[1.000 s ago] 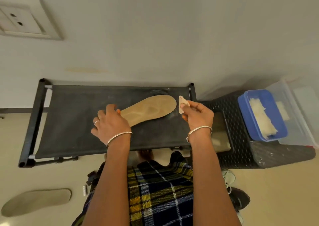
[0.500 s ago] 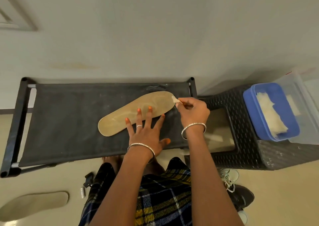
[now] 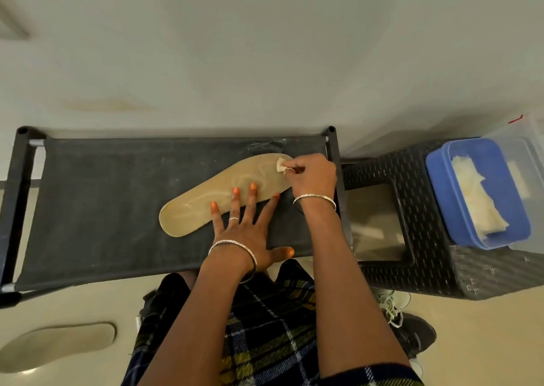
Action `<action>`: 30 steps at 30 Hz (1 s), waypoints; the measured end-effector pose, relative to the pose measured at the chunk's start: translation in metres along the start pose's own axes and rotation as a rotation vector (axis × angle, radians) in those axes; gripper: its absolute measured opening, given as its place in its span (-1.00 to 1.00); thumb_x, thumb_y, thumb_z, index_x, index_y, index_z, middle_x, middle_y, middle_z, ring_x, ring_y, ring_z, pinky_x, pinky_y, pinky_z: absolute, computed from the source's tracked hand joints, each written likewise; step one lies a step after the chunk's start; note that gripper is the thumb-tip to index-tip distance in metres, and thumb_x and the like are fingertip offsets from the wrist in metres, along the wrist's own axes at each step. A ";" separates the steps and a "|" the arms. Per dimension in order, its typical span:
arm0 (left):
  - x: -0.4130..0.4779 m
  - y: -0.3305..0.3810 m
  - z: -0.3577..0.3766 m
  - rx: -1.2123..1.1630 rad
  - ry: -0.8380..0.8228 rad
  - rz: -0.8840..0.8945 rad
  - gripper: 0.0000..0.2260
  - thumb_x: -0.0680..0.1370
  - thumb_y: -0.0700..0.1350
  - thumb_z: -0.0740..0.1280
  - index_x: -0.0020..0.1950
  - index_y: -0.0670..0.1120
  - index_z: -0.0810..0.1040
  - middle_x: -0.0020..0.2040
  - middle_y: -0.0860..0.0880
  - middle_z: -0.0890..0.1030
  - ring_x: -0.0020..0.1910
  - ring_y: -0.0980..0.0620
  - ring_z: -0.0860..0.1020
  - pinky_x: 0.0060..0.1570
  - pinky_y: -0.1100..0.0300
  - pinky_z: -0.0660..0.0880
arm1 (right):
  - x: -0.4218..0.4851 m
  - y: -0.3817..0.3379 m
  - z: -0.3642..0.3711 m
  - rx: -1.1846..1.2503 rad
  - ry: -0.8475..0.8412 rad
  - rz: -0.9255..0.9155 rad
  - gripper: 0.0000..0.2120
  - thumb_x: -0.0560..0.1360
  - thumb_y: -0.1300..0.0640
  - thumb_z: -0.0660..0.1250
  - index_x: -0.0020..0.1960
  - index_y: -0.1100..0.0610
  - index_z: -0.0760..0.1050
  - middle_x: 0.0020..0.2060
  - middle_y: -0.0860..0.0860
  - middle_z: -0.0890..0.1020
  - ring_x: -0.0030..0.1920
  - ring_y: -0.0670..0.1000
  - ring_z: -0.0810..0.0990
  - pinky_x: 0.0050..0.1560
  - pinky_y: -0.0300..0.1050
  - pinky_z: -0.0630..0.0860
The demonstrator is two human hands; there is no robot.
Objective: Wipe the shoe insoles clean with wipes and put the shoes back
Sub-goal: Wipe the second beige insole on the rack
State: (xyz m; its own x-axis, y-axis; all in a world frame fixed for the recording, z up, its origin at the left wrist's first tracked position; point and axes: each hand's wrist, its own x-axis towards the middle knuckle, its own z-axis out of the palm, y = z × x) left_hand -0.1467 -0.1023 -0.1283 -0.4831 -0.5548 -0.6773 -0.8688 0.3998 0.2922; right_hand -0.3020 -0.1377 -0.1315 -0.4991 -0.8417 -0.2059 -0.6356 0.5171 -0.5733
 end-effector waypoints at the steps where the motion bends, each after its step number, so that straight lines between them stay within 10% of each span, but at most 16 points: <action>1: 0.000 -0.001 -0.001 0.000 -0.001 -0.006 -0.08 0.43 0.49 0.10 0.46 0.21 -0.50 0.45 0.01 -0.56 0.42 -0.16 -0.54 0.36 -0.38 -0.34 | -0.001 -0.001 -0.002 0.000 -0.051 -0.013 -0.86 0.45 0.18 0.49 0.00 0.06 0.73 -0.07 0.01 0.74 -0.04 0.03 0.68 0.10 -0.11 0.58; 8: 0.002 -0.005 -0.002 0.006 -0.024 -0.004 -0.09 0.45 0.47 0.11 0.46 0.21 -0.49 0.45 0.04 -0.56 0.43 -0.12 -0.52 0.36 -0.39 -0.32 | 0.001 0.007 -0.009 0.002 0.068 0.040 -0.89 0.44 0.00 0.51 -0.05 -0.02 0.74 -0.15 -0.05 0.74 -0.11 0.02 0.68 -0.02 -0.10 0.59; 14: 0.003 -0.008 -0.003 0.020 -0.043 0.003 -0.12 0.46 0.47 0.09 0.45 0.23 -0.51 0.44 0.04 -0.57 0.43 -0.12 -0.53 0.36 -0.39 -0.31 | -0.002 -0.003 -0.008 -0.031 -0.205 0.009 -0.88 0.37 0.08 0.55 -0.09 -0.03 0.74 -0.16 -0.07 0.73 -0.10 -0.02 0.67 0.02 -0.06 0.61; 19: 0.005 -0.007 -0.004 0.014 -0.056 -0.001 -0.12 0.47 0.45 0.11 0.45 0.23 -0.50 0.44 0.04 -0.57 0.43 -0.12 -0.52 0.37 -0.39 -0.32 | 0.002 0.002 -0.015 -0.040 0.056 0.120 -0.91 0.40 0.04 0.54 -0.12 0.01 0.72 -0.18 -0.03 0.72 -0.12 0.02 0.67 -0.07 -0.12 0.59; 25: 0.006 -0.007 -0.004 -0.013 -0.064 -0.002 -0.14 0.49 0.42 0.12 0.44 0.24 -0.50 0.44 0.06 -0.57 0.43 -0.10 -0.53 0.37 -0.38 -0.33 | -0.001 -0.002 -0.017 0.013 -0.251 0.144 -0.89 0.30 0.21 0.56 -0.26 0.01 0.72 -0.36 -0.13 0.69 -0.23 -0.04 0.68 -0.07 -0.05 0.66; 30: 0.008 -0.008 -0.004 -0.033 -0.062 0.005 -0.15 0.50 0.40 0.13 0.46 0.25 -0.47 0.45 0.07 -0.55 0.44 -0.09 -0.52 0.37 -0.38 -0.33 | 0.001 0.006 -0.019 0.010 0.017 0.175 -0.95 0.34 0.14 0.54 -0.20 0.03 0.72 -0.25 -0.04 0.72 -0.17 0.01 0.68 -0.09 -0.13 0.60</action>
State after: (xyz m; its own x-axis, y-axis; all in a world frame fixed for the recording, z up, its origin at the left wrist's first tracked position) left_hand -0.1437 -0.1129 -0.1334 -0.4806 -0.5062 -0.7160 -0.8700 0.3778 0.3169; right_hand -0.3170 -0.1325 -0.1197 -0.6113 -0.7364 -0.2899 -0.5324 0.6537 -0.5379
